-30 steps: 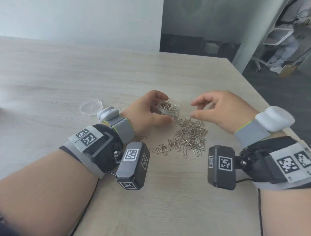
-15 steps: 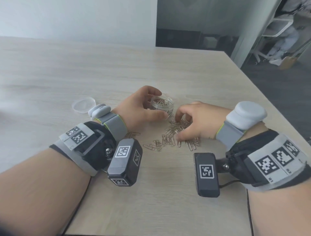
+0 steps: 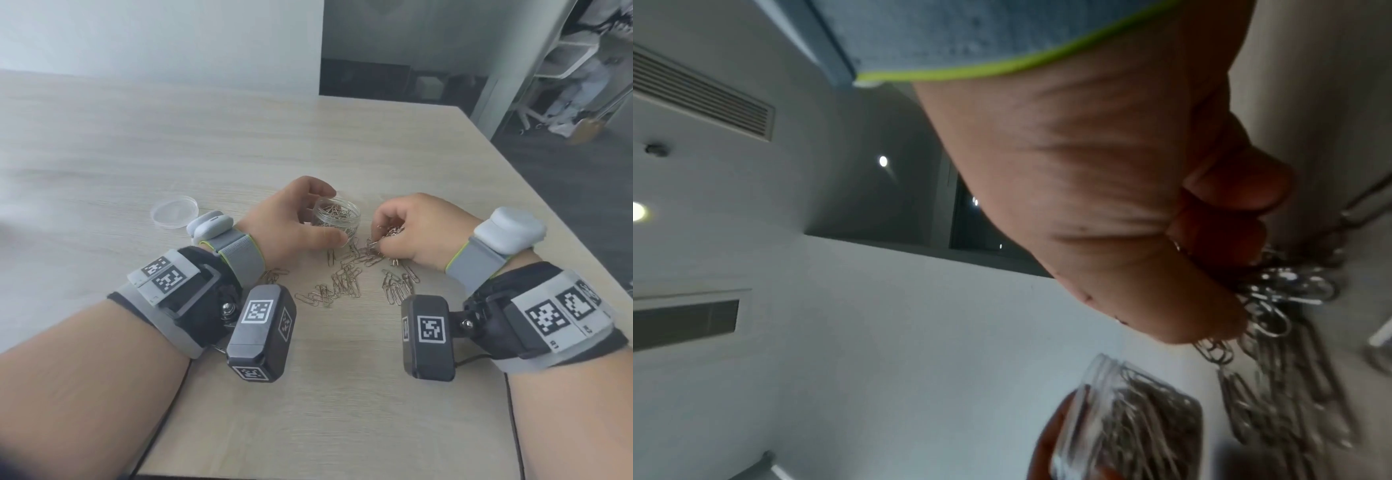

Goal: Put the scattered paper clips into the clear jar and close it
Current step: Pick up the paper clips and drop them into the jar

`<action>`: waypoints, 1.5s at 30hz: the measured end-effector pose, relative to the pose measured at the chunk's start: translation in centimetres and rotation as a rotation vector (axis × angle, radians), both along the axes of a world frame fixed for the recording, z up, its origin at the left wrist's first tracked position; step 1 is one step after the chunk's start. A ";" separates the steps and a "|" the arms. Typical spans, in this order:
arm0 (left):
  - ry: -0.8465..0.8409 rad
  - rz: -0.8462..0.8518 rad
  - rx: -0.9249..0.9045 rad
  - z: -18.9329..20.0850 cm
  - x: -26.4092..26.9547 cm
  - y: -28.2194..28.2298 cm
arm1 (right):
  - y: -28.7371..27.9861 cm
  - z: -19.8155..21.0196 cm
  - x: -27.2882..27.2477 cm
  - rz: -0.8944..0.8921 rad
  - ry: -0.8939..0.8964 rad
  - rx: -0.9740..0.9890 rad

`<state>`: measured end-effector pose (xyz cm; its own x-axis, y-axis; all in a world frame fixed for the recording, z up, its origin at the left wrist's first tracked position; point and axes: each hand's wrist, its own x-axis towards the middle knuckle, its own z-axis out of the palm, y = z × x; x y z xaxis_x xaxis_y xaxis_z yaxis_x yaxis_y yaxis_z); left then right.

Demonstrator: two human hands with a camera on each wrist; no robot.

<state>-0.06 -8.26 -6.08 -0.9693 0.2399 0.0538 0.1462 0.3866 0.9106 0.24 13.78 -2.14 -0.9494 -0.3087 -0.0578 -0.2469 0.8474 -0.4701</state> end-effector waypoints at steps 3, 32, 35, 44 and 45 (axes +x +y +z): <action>0.006 0.002 -0.026 0.0 0.0 0.1 | 1.1 0.5 -0.2 -0.066 0.025 -0.136; -0.015 -0.145 0.040 0.4 1.3 0.9 | -2.6 0.1 1.7 0.085 0.223 -0.410; 0.002 -0.131 0.060 0.4 1.3 1.1 | -2.2 0.3 1.7 0.079 0.278 -0.378; 0.009 -0.114 0.035 0.2 0.8 1.0 | -2.0 0.6 2.3 0.091 0.220 -0.373; 0.009 -0.111 0.036 0.2 0.8 1.0 | -2.0 0.7 2.4 0.108 0.195 -0.366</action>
